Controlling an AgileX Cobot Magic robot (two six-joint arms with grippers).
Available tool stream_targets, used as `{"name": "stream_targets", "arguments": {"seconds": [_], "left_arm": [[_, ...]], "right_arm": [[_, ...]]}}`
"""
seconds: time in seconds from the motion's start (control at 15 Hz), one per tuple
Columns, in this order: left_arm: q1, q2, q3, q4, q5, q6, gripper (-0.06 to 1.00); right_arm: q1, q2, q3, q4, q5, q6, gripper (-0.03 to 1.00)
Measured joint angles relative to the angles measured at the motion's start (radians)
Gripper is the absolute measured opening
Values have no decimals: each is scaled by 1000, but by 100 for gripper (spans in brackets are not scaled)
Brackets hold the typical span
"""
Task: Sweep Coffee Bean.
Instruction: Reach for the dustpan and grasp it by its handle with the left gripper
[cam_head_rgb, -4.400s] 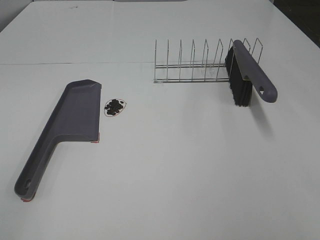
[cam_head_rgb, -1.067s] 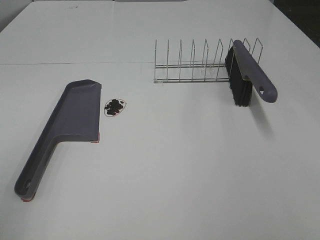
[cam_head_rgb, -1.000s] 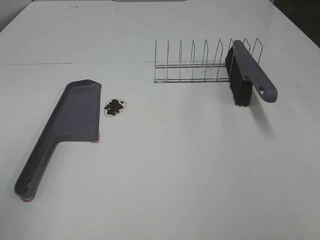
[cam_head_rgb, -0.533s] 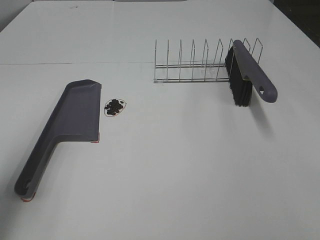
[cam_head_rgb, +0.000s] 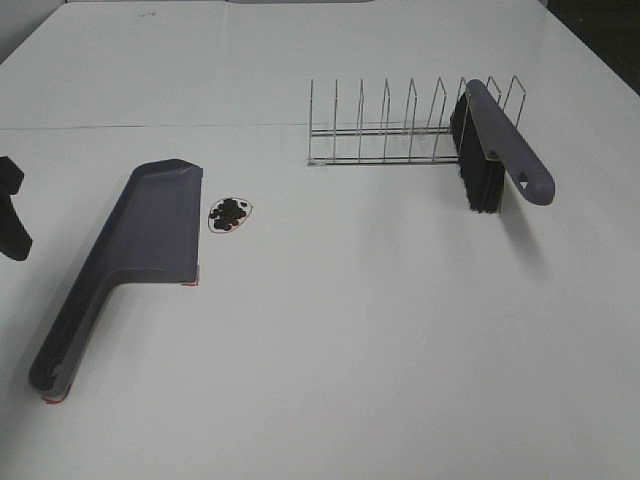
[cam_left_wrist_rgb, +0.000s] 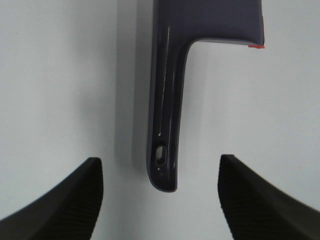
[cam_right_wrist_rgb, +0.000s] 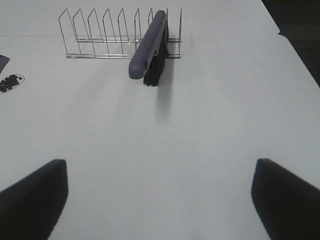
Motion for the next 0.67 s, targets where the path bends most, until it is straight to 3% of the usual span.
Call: {"name": "stream_targets", "arguments": {"seconds": [0.2, 0.4, 0.67], "left_arm": [[-52, 124, -60, 33, 1, -45, 60], [-121, 226, -136, 133, 8, -154, 60], [-159, 309, -213, 152, 47, -177, 60]], "right_arm": [[0, 0, 0, 0, 0, 0, 86], [0, 0, 0, 0, 0, 0, 86], [0, 0, 0, 0, 0, 0, 86]]}}
